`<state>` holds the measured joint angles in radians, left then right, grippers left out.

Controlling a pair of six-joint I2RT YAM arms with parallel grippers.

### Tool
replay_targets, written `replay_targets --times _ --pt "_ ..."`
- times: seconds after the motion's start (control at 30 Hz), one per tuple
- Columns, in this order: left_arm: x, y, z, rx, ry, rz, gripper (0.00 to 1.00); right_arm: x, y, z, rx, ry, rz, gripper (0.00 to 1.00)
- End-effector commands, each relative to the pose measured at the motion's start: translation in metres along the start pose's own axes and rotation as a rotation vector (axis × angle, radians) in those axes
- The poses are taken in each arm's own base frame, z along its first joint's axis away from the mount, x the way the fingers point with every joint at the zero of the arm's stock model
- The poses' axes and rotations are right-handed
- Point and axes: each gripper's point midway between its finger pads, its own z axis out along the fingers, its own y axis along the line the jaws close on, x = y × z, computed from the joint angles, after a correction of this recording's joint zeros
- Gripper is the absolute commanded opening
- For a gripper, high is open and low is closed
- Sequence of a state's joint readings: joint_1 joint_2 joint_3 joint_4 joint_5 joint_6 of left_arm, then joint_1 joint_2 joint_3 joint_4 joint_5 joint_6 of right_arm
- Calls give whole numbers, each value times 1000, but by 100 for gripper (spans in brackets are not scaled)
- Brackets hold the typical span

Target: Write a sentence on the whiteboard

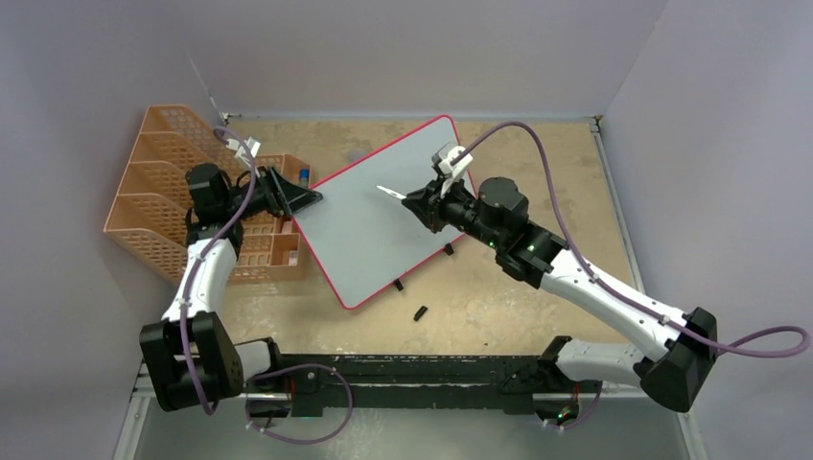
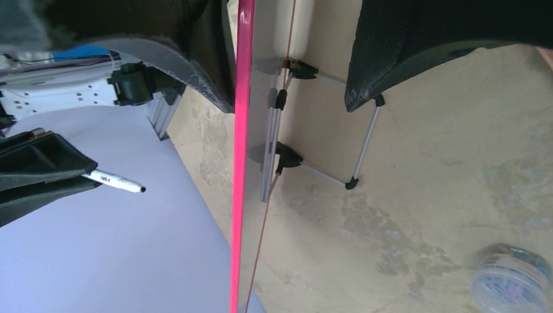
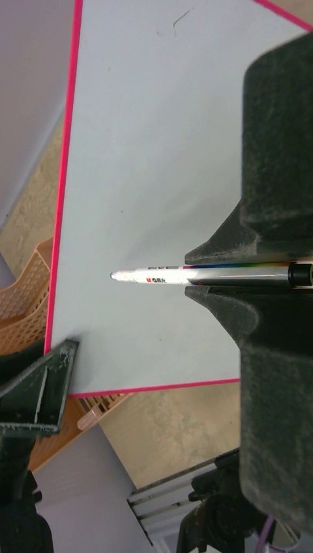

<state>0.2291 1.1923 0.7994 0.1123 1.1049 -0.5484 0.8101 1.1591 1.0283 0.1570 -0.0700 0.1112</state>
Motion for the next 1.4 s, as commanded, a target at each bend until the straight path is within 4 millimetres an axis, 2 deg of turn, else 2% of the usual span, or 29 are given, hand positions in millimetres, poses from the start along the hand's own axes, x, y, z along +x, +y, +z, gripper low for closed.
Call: replay_targets --times 0.0,0.07,0.13,0.23,0.3,0.4,0.57,0.93,1.13,1.37 --pt "-7 -17 -1 116 12 88 54 -34 17 2 -25 -77 -26 0" --pt "-7 -19 -1 142 20 95 47 -32 24 5 -27 -66 -30 0" --pt "-5 -21 2 167 32 108 35 -31 30 8 -19 -57 -35 0" --pt "1 -26 8 204 56 125 12 -29 38 12 6 -44 -41 0" --pt "4 -29 12 228 69 146 1 -27 45 13 17 -31 -44 0" --pt "7 -34 20 257 83 163 0 -23 58 13 18 -13 -51 0" --pt "9 -40 33 263 79 178 0 -16 67 12 39 12 -47 0" --pt "17 -47 32 217 33 192 0 12 88 29 153 91 -61 0" --pt "16 -45 31 155 7 191 0 19 95 35 205 121 -80 0" --pt "18 -45 33 158 15 184 0 15 96 38 250 142 -77 0"
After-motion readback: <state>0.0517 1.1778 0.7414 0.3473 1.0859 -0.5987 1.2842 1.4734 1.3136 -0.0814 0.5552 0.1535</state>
